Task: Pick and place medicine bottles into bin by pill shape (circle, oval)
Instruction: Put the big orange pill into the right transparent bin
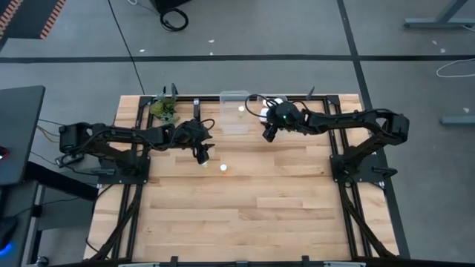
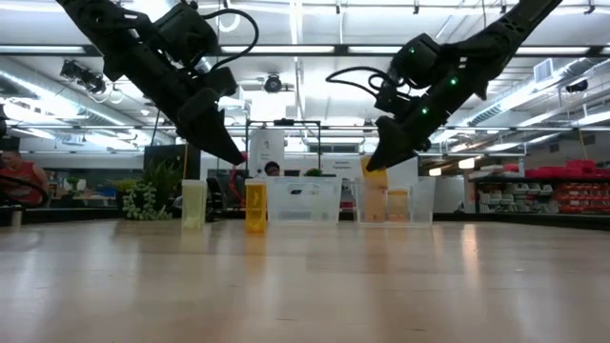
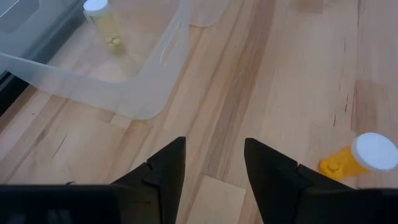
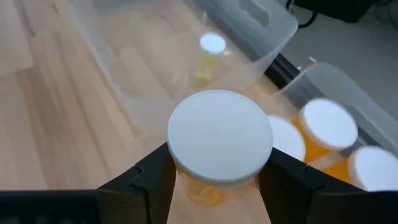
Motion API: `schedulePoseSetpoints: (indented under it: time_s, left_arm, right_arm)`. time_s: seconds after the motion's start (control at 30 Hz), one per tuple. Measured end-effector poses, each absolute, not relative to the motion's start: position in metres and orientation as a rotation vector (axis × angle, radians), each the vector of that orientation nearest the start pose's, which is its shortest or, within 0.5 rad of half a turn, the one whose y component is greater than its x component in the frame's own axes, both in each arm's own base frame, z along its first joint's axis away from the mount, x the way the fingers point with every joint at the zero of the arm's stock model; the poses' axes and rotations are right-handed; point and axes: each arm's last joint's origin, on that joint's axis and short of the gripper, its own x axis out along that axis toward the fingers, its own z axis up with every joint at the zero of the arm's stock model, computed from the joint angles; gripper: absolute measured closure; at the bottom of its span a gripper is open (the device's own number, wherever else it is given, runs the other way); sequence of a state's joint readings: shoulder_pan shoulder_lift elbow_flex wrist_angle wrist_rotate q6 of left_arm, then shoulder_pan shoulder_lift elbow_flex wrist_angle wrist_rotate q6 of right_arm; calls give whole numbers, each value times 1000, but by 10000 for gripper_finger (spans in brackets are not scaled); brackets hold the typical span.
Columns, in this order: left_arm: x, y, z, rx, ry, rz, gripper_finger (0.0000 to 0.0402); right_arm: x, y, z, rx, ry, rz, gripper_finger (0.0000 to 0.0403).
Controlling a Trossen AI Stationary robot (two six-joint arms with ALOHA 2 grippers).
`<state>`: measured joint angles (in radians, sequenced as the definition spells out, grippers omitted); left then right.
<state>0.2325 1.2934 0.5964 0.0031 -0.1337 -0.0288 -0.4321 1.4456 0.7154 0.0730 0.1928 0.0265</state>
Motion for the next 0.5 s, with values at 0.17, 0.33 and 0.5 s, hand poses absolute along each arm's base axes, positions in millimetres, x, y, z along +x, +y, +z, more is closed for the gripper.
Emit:
schedulePoseSetpoints:
  time_s: [0.17, 0.33, 0.5]
  left_arm:
    - [241, 61, 184, -62, 692, 362, 230]
    - [241, 61, 184, -63, 692, 362, 228]
    - [241, 61, 184, -63, 692, 362, 230]
  right_arm:
    - [251, -131, 185, 127, 683, -640, 196]
    - [246, -137, 183, 186, 695, -682, 196]
    - [239, -143, 180, 228, 717, -797, 196]
